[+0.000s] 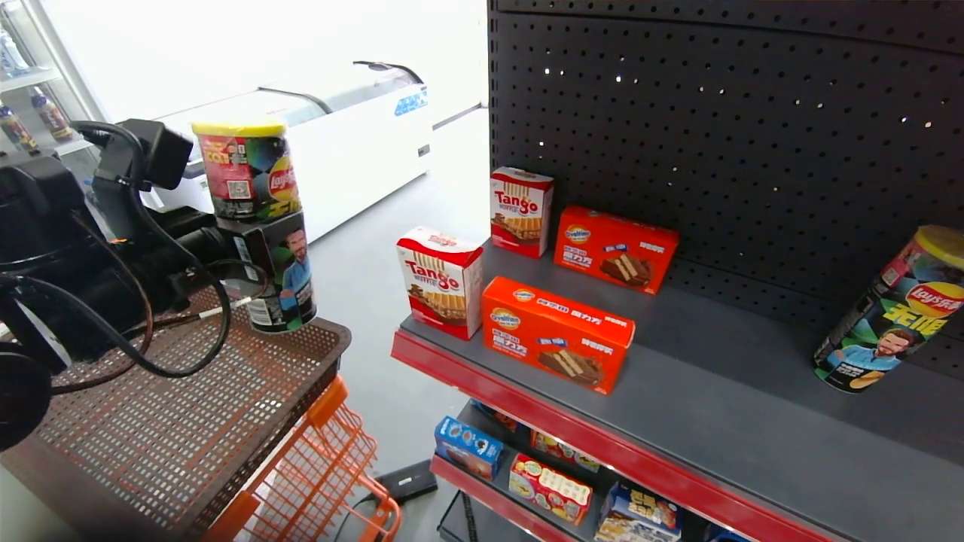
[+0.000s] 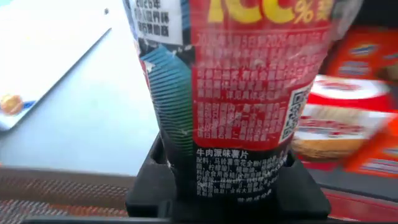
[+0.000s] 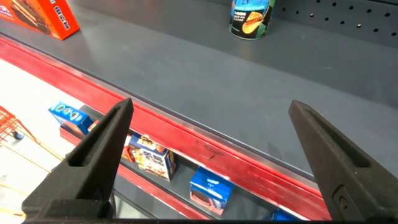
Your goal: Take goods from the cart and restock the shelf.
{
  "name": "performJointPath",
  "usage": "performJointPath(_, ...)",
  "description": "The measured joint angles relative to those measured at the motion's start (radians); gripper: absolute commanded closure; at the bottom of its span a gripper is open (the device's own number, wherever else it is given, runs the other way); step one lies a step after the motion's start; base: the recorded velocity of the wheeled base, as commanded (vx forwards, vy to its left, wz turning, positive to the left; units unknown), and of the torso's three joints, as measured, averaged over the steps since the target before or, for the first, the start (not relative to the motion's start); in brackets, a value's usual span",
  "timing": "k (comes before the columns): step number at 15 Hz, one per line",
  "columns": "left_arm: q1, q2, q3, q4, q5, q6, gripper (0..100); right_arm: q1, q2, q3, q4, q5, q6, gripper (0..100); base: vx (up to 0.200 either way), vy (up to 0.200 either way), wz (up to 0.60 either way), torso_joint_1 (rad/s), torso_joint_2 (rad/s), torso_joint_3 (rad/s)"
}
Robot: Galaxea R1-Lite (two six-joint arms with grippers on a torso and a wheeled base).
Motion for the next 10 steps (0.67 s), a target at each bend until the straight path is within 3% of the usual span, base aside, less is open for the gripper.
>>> performJointPath(2, -0.067, -0.030, 0.005, 0.009, -0.071, -0.011, 100, 0.000, 0.000, 0.000, 0.000, 0.000, 0.000, 0, 0.000, 0.000, 0.00, 0.000, 0.00, 0.000)
performJointPath(4, -0.146, -0.035, -0.004, 0.007, -0.130, -0.047, 100, 0.000, 0.000, 0.000, -0.001, 0.000, 0.000, 0, 0.000, 0.000, 0.00, 0.000, 0.00, 0.000)
performJointPath(6, -0.190, -0.034, -0.013, 0.007, -0.148, -0.056, 100, 0.000, 0.000, 0.000, -0.001, 0.000, 0.000, 0, 0.000, 0.000, 0.00, 0.000, 0.00, 0.000)
performJointPath(10, -0.217, -0.010, -0.040, -0.030, -0.153, -0.057, 100, 0.000, 0.000, 0.000, -0.001, 0.000, 0.000, 0, 0.000, 0.000, 0.00, 0.000, 0.00, 0.000)
